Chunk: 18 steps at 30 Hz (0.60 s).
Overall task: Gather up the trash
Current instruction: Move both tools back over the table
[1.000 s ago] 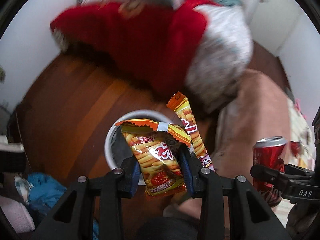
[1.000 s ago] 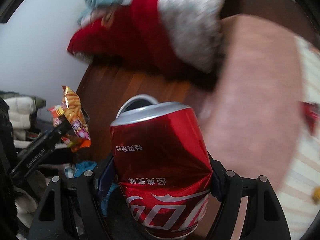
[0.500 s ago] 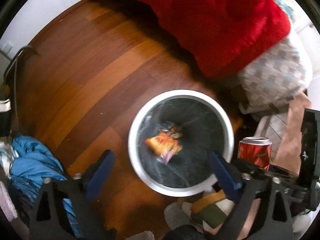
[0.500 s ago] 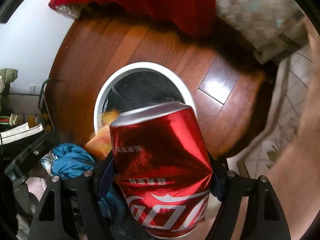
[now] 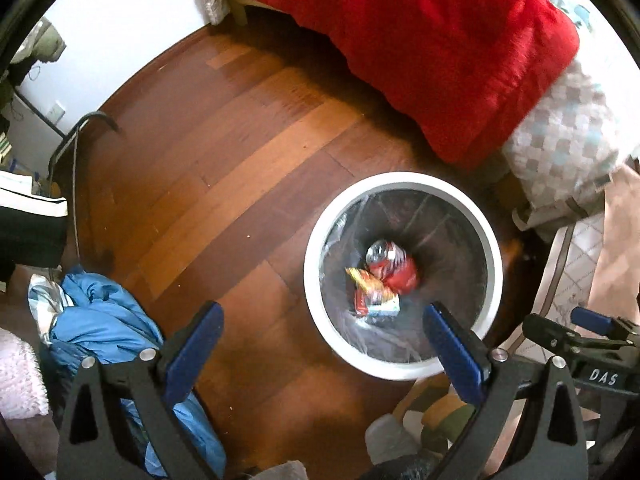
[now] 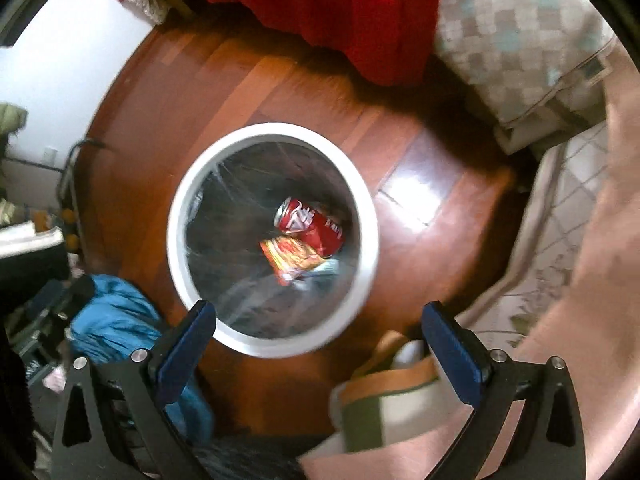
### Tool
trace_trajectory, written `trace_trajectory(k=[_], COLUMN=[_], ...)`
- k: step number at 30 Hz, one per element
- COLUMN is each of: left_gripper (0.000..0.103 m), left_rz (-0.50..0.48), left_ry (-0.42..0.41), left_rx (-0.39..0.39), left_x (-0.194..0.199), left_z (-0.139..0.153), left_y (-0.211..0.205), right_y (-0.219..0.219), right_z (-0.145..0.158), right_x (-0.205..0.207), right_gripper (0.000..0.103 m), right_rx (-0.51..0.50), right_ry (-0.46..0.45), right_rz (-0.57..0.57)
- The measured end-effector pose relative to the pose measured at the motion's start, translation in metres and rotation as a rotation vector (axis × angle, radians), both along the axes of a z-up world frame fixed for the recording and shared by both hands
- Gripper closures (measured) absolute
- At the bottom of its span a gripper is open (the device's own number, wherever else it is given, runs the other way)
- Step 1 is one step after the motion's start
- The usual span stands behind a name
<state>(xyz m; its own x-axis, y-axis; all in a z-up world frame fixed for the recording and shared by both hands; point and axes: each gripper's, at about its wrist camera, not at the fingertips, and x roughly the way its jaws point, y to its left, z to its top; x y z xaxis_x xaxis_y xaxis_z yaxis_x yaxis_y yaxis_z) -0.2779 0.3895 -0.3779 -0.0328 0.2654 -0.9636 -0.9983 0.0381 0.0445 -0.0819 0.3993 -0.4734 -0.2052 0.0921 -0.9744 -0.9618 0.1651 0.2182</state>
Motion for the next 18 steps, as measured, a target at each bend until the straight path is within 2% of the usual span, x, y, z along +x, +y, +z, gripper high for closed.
trace_trajectory(k=[2, 6, 13, 18], left_gripper=[0.001, 0.001, 0.001, 0.001], left_rz=[-0.014, -0.030, -0.047, -0.059], left_ry=[0.012, 0.020, 0.029, 0.026], left_rx=[0.006, 0.018, 0.047, 0.078], left_x=[0.004, 0.007, 0.011, 0.012], left_z=[0.002, 0.009, 0.025, 0.047], left_y=[-0.006, -0.015, -0.027, -0.038], right_y=[-0.013, -0.029, -0.046, -0.054], right_z=[0.004, 0.011, 0.023, 0.047], right_x=[-0.001, -0.002, -0.001, -0.001], right_gripper=[0.000, 0.000, 0.000, 0.000], right_rx=[0.006, 0.015, 0.037, 0.076], right_ry=[-0.054, -0.102, -0.107, -0.102], right_rz=[0.020, 0.038, 0.038, 0.035])
